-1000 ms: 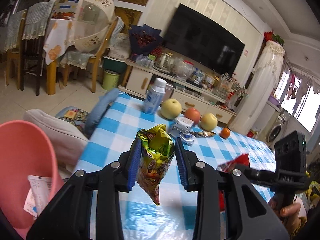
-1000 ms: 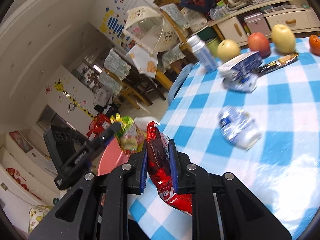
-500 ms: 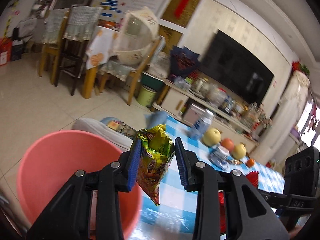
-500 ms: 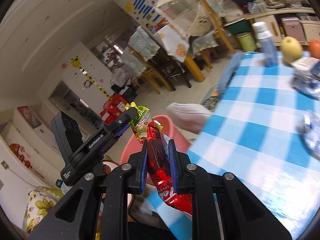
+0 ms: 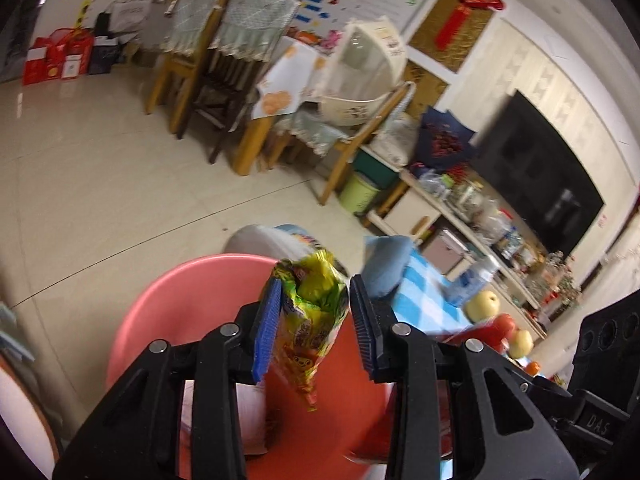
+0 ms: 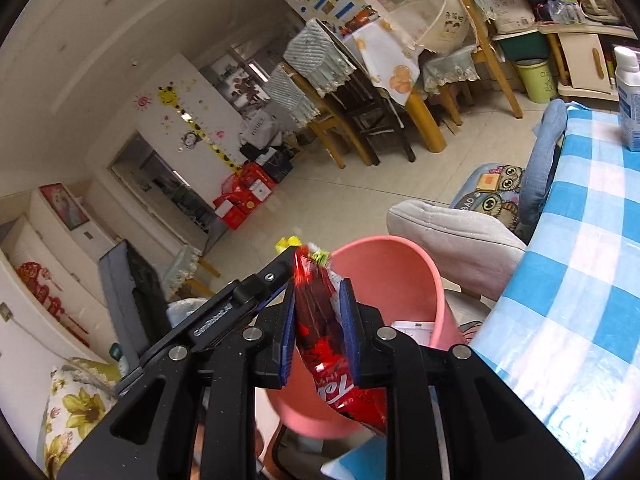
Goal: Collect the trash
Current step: 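Open both tools over the pink bin to drop the two bags, then move both open tools back over the table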
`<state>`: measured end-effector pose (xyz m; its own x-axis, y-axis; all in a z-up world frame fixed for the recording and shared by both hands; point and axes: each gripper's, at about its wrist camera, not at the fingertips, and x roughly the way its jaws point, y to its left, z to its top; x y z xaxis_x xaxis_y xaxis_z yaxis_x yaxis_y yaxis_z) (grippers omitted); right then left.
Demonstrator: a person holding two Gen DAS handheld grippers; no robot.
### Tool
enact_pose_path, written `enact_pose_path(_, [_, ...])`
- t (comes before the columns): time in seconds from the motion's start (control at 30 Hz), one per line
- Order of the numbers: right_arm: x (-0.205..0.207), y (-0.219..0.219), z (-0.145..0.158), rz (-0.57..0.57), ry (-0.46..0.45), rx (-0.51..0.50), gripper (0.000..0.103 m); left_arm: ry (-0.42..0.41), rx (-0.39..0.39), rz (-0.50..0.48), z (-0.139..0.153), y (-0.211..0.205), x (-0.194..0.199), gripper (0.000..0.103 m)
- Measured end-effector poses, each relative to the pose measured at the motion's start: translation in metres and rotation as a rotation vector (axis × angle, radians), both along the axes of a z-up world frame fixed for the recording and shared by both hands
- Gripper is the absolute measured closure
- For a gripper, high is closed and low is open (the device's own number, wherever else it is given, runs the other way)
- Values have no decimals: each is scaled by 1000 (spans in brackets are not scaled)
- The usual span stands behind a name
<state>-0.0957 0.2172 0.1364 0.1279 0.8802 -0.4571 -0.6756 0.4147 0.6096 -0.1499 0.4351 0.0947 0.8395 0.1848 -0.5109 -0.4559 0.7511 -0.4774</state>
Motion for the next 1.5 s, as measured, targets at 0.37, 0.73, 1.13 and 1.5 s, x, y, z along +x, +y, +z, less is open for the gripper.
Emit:
enact_pose_path(0.37, [-18, -28, 1, -161, -132, -84, 14, 83, 110, 97, 4, -3, 0, 11])
enact_pose_path(0.73, [-13, -85, -10, -210, -102, -80, 9, 57, 147, -83, 10, -45, 25, 6])
enact_pose_path(1.13, [-2, -156, -9, -274, -38, -12, 9, -234, -207, -403, 5, -77, 37, 4])
enact_pose_path(1.5, [-2, -203, -6, -323, -73, -20, 9, -235, -201, -466, 6, -116, 53, 4])
